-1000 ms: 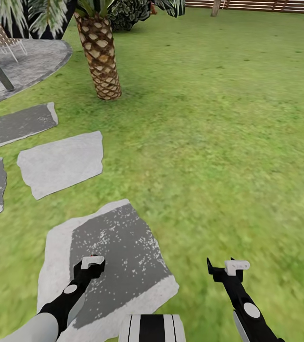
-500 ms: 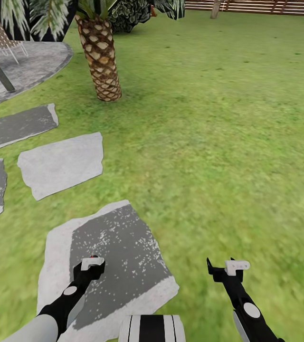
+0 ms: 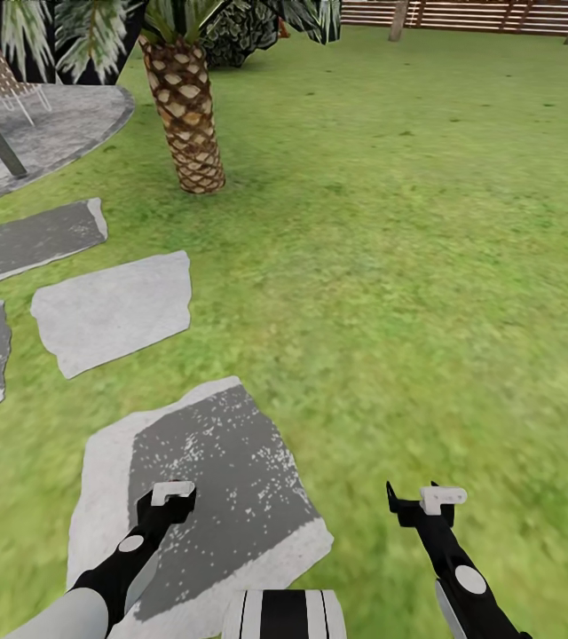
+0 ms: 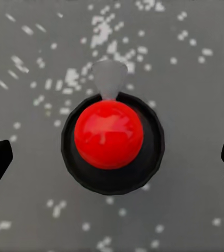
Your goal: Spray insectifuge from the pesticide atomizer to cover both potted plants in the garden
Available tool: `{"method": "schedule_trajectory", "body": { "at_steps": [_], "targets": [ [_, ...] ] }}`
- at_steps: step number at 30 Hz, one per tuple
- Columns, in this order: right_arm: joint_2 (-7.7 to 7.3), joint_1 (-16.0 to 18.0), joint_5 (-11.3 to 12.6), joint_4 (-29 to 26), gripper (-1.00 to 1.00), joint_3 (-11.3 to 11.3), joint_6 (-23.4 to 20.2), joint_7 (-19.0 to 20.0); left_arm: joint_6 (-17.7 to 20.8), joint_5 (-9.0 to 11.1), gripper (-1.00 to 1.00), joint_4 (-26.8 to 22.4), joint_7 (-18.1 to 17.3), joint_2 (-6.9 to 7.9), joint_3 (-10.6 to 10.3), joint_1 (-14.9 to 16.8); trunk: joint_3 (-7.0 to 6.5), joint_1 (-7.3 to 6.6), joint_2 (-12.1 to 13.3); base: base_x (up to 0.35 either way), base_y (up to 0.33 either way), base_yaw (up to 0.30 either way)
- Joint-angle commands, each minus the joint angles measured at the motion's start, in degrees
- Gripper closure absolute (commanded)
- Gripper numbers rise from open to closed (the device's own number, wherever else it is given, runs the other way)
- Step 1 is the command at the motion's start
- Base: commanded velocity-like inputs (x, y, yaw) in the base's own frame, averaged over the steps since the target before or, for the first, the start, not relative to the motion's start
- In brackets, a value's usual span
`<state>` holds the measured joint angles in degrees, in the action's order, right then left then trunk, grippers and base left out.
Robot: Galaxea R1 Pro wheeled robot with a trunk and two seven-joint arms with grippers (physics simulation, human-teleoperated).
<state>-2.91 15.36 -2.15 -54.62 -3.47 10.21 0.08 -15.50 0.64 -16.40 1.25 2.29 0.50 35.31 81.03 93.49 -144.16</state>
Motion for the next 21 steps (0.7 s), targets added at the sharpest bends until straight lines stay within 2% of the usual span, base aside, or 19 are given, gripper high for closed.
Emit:
{"method": "schedule_trajectory", "body": {
  "at_steps": [1,21],
  "targets": [
    [0.01,0.02,-0.22,0.01,-1.00,-0.05,0.16,0.01,-0.20,0.06,-1.00,0.05,0.07,-0.01,0.03,0.02,0.01,-0.01,-0.01,0.000,0.000,-0.021],
    [0.01,0.02,-0.22,0.03,-1.00,-0.05,0.16,0.01,-0.23,0.06,-1.00,0.05,0.07,-0.01,0.03,0.02,-0.37,-0.01,-0.01,0.000,0.000,-0.022]
  ]
}}
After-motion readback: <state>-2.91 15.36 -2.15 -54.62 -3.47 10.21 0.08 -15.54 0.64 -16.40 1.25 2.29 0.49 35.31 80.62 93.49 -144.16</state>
